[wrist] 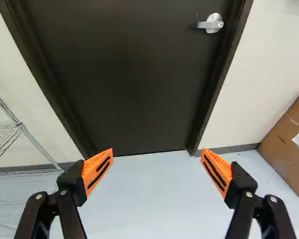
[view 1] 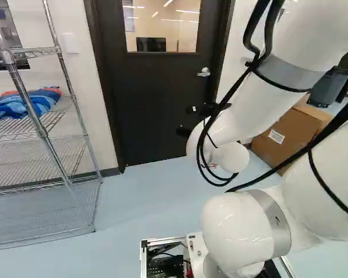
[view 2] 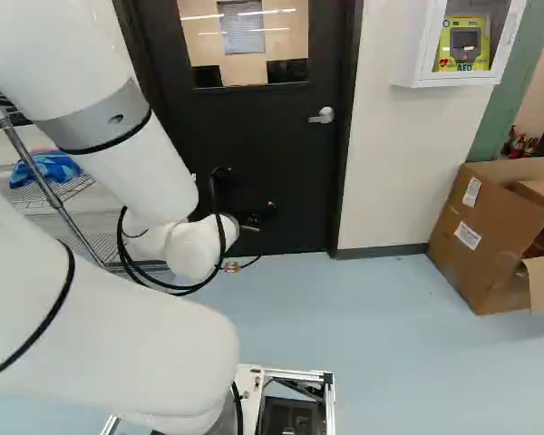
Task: Open the door and move inside
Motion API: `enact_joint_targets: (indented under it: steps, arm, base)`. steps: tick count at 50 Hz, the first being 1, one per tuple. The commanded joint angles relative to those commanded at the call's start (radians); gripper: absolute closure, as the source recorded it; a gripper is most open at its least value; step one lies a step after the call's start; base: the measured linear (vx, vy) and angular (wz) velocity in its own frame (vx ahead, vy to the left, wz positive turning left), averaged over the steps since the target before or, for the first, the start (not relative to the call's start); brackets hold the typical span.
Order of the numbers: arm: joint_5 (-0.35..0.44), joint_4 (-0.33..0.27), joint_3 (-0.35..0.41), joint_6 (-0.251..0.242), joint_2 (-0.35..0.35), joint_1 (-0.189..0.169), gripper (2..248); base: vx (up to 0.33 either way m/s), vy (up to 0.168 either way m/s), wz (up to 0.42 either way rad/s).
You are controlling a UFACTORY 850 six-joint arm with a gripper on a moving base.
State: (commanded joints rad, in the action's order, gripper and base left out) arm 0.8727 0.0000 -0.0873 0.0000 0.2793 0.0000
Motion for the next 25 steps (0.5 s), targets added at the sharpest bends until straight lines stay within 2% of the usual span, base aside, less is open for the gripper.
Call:
enact_joint_targets:
  steps: [25]
  arm:
    - [0.000, 0.000, 0.000, 0.000, 0.000, 0.000, 3]
  base:
    - [0.187, -0.060, 0.010]
